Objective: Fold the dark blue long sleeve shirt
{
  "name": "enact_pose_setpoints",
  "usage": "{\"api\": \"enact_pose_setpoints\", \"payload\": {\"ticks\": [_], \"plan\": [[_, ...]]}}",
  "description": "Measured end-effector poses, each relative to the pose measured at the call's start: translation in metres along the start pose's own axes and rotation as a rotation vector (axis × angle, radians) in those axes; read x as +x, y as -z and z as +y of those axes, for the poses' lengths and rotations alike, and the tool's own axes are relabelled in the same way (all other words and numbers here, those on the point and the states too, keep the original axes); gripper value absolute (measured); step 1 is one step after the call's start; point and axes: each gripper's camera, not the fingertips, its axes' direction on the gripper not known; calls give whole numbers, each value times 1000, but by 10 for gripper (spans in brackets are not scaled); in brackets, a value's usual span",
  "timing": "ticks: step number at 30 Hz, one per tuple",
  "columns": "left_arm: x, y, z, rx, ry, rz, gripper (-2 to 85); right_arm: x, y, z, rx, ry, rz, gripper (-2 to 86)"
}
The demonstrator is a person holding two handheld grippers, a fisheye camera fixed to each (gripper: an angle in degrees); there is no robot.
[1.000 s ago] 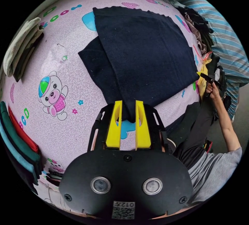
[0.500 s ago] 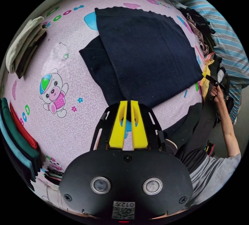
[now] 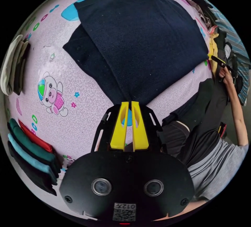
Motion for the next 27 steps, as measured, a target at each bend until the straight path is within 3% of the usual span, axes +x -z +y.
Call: {"api": "enact_pose_setpoints", "payload": {"ticks": [16,20,24,27], "plan": [[34,-42,18,-286,-223,3,4,-43,16,-22,-381,160,106,-9],[8,-22,40,-211,-151,69,6,-53,34,-26,-376,174,167,-9],[-25,21,78,-103,-8,-102,8,-62,62,-33,-281,196,232,-9],[-33,54,89,63,54,-180,8,-78,78,-48,-162,213,164,-8]]}}
